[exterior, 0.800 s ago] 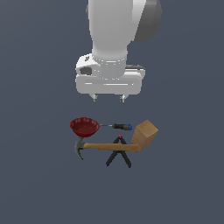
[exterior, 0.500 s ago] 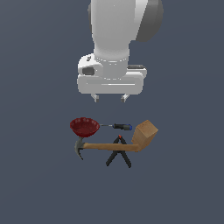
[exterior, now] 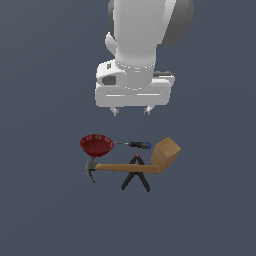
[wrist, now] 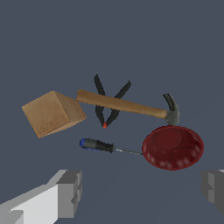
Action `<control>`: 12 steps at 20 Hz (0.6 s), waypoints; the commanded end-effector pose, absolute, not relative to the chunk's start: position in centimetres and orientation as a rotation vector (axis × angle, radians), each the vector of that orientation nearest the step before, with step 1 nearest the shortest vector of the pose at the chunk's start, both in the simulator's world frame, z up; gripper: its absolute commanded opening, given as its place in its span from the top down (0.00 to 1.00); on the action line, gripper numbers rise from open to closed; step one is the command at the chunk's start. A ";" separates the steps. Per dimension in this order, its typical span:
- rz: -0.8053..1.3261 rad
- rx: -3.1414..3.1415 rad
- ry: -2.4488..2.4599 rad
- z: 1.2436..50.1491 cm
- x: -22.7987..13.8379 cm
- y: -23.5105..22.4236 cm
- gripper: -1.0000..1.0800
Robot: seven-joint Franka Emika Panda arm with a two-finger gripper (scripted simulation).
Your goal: Pick up a designated object from a clutter of objects.
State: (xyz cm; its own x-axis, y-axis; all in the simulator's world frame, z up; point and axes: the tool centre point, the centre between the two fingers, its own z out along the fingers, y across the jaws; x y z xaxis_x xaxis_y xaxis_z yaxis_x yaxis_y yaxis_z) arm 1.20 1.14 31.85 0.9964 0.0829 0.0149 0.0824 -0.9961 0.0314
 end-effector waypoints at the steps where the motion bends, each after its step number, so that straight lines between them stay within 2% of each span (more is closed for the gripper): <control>1: 0.024 3.107 0.140 31.6 1.3 1.3 0.04; 12: 0.012 3.080 0.449 26.9 3.3 6.8 0.04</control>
